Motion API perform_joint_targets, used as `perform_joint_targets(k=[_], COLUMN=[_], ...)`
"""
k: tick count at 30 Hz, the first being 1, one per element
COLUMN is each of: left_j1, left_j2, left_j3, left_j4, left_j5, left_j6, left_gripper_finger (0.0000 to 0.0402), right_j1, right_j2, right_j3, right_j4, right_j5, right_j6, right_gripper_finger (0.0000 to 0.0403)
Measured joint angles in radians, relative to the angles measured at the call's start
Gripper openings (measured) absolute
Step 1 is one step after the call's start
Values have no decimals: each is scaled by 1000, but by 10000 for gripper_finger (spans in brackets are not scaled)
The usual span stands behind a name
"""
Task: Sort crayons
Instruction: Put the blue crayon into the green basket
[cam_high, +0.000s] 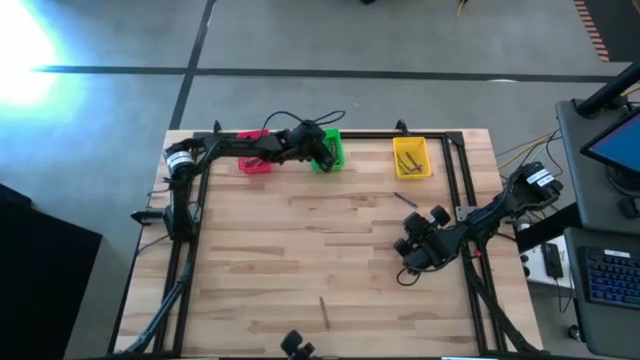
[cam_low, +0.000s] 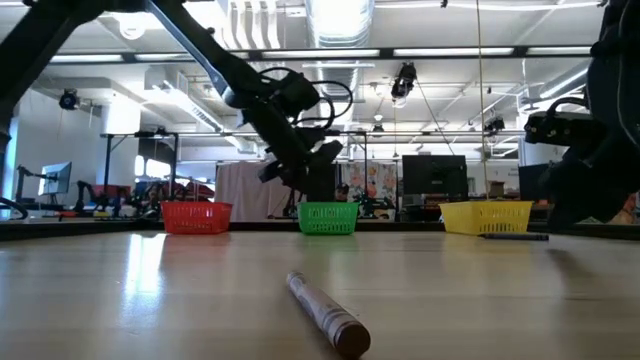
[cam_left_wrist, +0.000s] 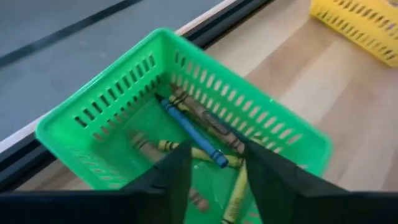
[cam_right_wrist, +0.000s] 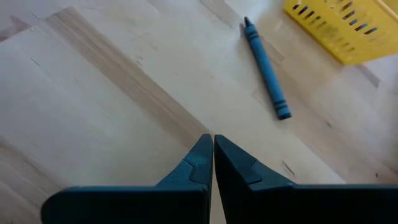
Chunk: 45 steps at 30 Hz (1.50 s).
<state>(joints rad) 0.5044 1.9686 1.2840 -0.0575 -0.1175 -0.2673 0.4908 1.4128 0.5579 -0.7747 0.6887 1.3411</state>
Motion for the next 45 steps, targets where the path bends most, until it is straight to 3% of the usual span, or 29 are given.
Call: perform_joint_targets(k=[4, 9, 18, 22, 27, 35, 40, 45], left_j1=[-14, -53, -211, -321, -469, -661, -702, -702], left_j2=[-22, -114, -355, -423, -432, -400, -400, -400], left_j3=[-2, -101, -531, -685, -812, -907, -911, -913], left_j4=[5, 94, 511, 645, 760, 963, 965, 962], left_j5=[-1, -1, 29, 42, 43, -3, -67, -67], left_j6=[35, 70, 71, 81, 83, 52, 49, 49], left_gripper_finger=[173, 190, 180, 174, 170, 168, 168, 168], right_j1=[2, 2, 2, -9, -55, -251, -384, -488], right_j2=[-1, -5, -42, -109, -223, -326, -347, -358], right_j3=[0, 0, 0, 1, 1, -3, -4, -17], right_j4=[-1, -1, 4, 3, -15, -99, -101, -66], right_j5=[-8, -7, -7, -4, 30, -20, -47, -154], right_j6=[2, 6, 1, -50, -117, -251, -377, -520], right_gripper_finger=[9, 9, 13, 39, 99, 181, 193, 194])
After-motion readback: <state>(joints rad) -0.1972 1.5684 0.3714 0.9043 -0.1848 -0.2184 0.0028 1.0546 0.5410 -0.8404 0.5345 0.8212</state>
